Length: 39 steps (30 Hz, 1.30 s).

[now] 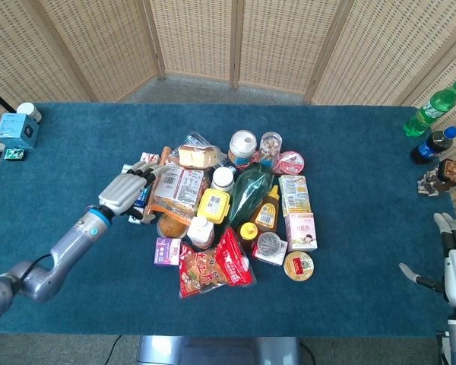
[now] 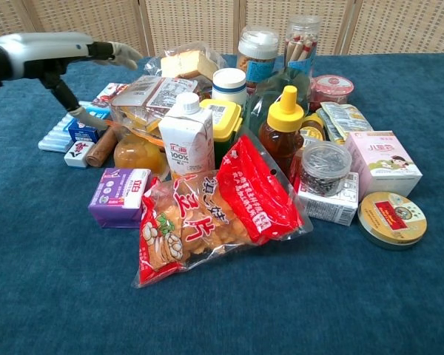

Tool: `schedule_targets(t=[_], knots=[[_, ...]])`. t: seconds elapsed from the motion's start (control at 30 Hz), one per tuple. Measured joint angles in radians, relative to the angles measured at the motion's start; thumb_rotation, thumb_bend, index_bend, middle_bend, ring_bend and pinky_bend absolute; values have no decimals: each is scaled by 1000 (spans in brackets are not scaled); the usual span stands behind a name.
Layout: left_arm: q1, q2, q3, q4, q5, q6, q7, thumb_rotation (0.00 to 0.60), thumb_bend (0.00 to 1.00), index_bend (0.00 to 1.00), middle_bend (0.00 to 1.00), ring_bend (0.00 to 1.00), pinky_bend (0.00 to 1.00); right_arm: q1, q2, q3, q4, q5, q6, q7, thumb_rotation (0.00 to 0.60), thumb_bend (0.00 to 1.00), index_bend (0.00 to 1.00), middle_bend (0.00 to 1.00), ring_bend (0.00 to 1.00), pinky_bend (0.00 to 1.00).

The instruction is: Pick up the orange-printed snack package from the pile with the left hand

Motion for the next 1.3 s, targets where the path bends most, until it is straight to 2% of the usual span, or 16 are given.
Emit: schedule_targets(t=[0.4, 0.67, 0.73, 0.8, 0.83, 0.9, 0.97, 1.07, 1.17, 1.3], knots=[[-78, -149, -10, 169, -19, -39, -34, 600, 198, 0, 0, 0, 0, -10, 11, 8, -10, 17, 3, 0, 515, 0, 0, 0, 0, 0], [-108, -207, -1, 253, -22, -59, -38, 600, 199, 2, 0, 0, 0, -13, 15, 11, -15, 24, 1, -2, 516, 0, 0, 0, 0, 0], [-115, -227, 2, 279, -31, -68, -32, 600, 198, 32, 0, 0, 0, -13, 15, 12, -17, 24, 0, -2, 513, 0, 0, 0, 0, 0], [-117, -240, 4, 294, -40, -71, -28, 600, 198, 106, 0, 4, 2, -13, 15, 12, -19, 24, 0, -2, 514, 0, 0, 0, 0, 0], [-118, -245, 5, 299, -44, -71, -27, 600, 199, 167, 3, 33, 33, -14, 16, 13, -19, 23, 2, -2, 513, 0, 0, 0, 0, 0], [-116, -251, 7, 309, -48, -65, -20, 600, 200, 320, 84, 182, 186, -16, 17, 13, -20, 23, 5, -1, 513, 0, 0, 0, 0, 0], [-114, -254, 7, 313, -52, -59, -14, 600, 210, 505, 282, 418, 420, -19, 18, 13, -20, 20, 11, 1, 516, 0, 0, 0, 0, 0], [-108, -256, 6, 315, -61, -45, -3, 600, 239, 695, 545, 668, 659, -22, 19, 14, -19, 16, 17, 3, 515, 0, 0, 0, 0, 0], [-100, -258, 2, 314, -72, -24, 10, 600, 266, 795, 673, 778, 764, -24, 18, 13, -19, 13, 18, 5, 516, 0, 0, 0, 0, 0], [-89, -251, -5, 298, -85, -1, 20, 600, 281, 852, 760, 860, 840, -24, 18, 14, -21, 8, 22, 5, 512, 0, 0, 0, 0, 0]])
